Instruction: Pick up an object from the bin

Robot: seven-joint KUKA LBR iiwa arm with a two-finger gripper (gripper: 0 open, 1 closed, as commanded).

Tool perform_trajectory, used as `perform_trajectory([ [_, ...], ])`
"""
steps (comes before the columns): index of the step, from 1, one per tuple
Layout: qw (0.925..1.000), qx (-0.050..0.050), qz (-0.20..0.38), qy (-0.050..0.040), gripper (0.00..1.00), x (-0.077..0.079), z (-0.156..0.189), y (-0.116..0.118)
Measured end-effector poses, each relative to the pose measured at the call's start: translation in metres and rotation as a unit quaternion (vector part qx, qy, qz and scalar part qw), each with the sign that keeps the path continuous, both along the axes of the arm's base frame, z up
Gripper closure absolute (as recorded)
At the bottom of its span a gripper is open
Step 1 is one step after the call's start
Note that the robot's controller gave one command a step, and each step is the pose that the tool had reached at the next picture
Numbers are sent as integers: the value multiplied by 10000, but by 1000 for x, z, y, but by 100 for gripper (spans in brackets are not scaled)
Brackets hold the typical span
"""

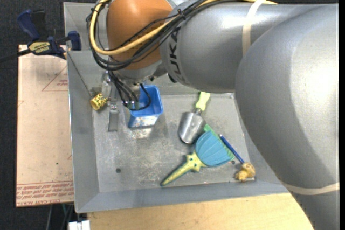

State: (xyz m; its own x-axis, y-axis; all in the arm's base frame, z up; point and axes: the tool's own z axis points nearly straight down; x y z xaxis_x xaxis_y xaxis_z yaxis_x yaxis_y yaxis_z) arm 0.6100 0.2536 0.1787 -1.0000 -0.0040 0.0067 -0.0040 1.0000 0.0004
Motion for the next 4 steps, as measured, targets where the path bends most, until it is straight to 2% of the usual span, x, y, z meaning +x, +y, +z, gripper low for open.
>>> perform_trajectory([
  [1,10000,8,-18,-39,0,2,5,-1],
  [2,9998,38,149,-110,0,30,-92,-85],
  [3,9997,45,-217,-77,0,41,-53,-75],
  [4,9946,4,-1032,-54,0,16,-80,-133],
])
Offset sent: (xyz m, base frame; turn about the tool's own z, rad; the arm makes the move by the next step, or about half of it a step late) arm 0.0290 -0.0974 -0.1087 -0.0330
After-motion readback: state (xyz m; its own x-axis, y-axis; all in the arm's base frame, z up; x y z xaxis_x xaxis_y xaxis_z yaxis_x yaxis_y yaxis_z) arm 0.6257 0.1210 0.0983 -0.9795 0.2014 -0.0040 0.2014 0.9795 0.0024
